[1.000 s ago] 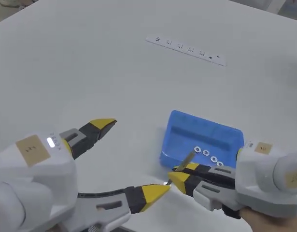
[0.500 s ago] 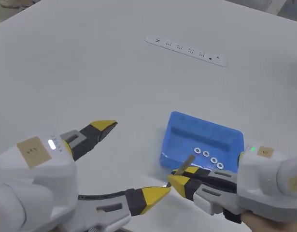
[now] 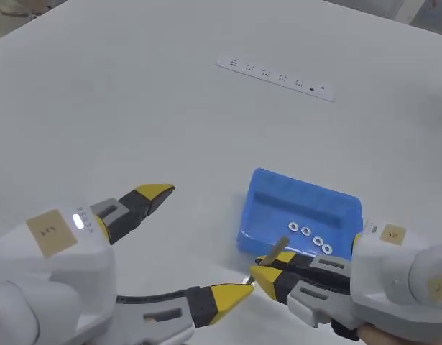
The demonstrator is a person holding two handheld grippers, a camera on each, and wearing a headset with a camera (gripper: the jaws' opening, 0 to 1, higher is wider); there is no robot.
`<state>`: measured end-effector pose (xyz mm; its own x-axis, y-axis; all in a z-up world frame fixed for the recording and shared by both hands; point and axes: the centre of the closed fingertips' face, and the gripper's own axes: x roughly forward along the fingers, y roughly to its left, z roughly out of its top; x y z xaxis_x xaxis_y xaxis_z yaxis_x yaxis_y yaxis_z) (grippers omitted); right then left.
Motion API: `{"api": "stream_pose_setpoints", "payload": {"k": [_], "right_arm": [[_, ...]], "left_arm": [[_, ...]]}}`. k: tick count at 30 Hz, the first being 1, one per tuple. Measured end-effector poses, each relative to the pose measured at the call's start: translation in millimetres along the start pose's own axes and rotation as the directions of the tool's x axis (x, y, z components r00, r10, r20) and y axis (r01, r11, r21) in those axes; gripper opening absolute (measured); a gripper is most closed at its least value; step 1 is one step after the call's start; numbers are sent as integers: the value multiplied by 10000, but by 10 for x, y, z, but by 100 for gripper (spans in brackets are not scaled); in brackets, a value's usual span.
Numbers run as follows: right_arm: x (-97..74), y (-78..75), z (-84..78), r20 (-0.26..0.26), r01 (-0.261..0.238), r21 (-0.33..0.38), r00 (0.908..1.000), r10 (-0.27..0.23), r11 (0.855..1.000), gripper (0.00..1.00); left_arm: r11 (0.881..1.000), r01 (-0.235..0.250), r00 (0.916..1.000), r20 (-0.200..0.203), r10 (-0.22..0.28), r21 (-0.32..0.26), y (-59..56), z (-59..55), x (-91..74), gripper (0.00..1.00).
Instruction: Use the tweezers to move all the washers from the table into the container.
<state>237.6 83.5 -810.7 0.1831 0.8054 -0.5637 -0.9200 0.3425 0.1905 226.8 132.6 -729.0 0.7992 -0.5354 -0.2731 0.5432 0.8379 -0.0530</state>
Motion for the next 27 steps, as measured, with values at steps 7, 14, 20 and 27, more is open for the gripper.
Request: {"api": "stream_pose_setpoints", "payload": {"k": [7, 14, 20, 27], "right_arm": [[-1, 31, -13, 68, -117, 130, 9999, 117, 9998, 4], [20, 68, -4, 82, -276, 96, 9996, 275, 9996, 4], [27, 154, -20, -233, -504, -1634, 9986, 472, 9853, 4], [59, 255, -45, -760, -959, -3451, 9944, 740, 9337, 4]], "left_arm": [[10000, -5, 10000, 16, 5, -18, 0, 3, 0, 82], [10000, -58, 10000, 48, 58, -37, 10, 6, -3, 82], [10000, -79, 9999, 63, 79, -30, 16, 8, -5, 82], [10000, -62, 10000, 52, 62, -16, 11, 10, -4, 82]]}}
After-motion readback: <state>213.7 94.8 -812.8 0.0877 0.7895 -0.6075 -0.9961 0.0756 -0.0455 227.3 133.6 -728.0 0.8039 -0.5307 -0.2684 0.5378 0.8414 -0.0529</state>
